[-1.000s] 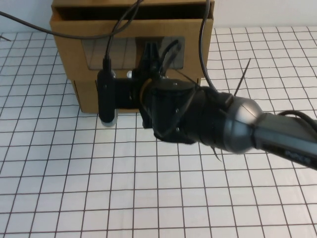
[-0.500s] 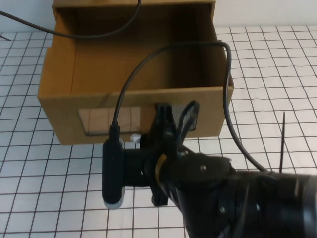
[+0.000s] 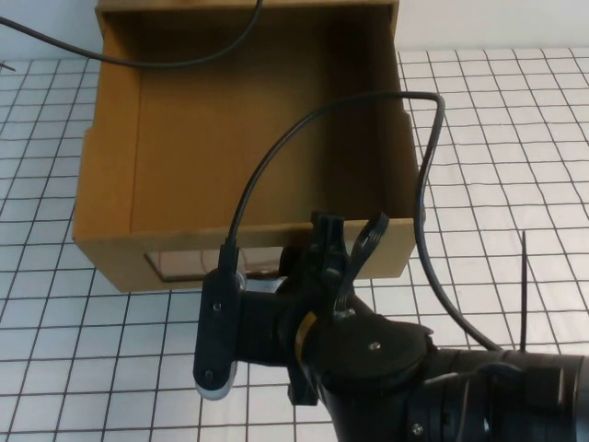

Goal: Open the shoe box
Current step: 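Pull the top drawer of the cardboard box fully open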

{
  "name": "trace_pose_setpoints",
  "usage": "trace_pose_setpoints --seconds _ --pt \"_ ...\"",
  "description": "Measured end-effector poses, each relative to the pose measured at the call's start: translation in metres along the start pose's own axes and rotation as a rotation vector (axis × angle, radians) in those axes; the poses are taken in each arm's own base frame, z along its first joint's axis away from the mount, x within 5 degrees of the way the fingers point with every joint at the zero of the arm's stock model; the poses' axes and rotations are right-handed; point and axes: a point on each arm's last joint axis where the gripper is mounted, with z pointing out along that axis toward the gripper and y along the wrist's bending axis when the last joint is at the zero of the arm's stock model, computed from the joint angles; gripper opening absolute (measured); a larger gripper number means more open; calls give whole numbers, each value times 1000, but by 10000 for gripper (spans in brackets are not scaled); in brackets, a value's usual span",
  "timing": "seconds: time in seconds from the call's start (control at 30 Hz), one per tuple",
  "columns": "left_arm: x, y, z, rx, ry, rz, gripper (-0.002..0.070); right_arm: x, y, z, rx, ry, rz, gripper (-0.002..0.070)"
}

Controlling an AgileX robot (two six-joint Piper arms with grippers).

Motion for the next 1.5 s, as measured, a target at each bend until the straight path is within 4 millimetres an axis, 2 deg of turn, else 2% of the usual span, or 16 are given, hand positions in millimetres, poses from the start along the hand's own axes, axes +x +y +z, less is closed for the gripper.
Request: trace_pose_setpoints --seconds 0.07,0.17,0.4,0.5,0.57,0.67,0.8,0.97,1.1,1.17,1.3,1.5 --pt "-2 -3 -5 3 -2 6 -2 1 0 -2 7 13 15 336" --pt "-9 -10 -19 7 -17 28 -2 0 2 -14 10 26 30 272" --pt "-27 -41 -74 1 -101 96 -2 1 -11 -71 28 -8 155 155" --pt "-28 -55 -96 12 -97 134 -2 10 -29 -88 68 -22 280 116" --pt "-28 -64 -111 13 -104 154 -2 19 -45 -95 118 -14 365 65" --pt "-26 -77 -132 -2 -139 169 -2 36 -69 -98 181 8 468 10" --pt "-11 -91 -153 -33 -167 181 -2 70 -103 -98 247 85 615 -8" --pt "27 -109 -181 -115 -250 202 -2 125 -138 -107 251 199 800 -10" --pt "78 -129 -204 -203 -357 246 -2 166 -150 -120 163 281 964 -10" --pt "106 -138 -215 -242 -415 255 -2 183 -149 -128 112 288 1054 -10" --pt "172 -154 -230 -324 -514 253 -2 204 -133 -141 47 205 1190 -10" --pt "272 -173 -239 -415 -665 272 -2 221 -78 -156 52 -68 1317 -13"
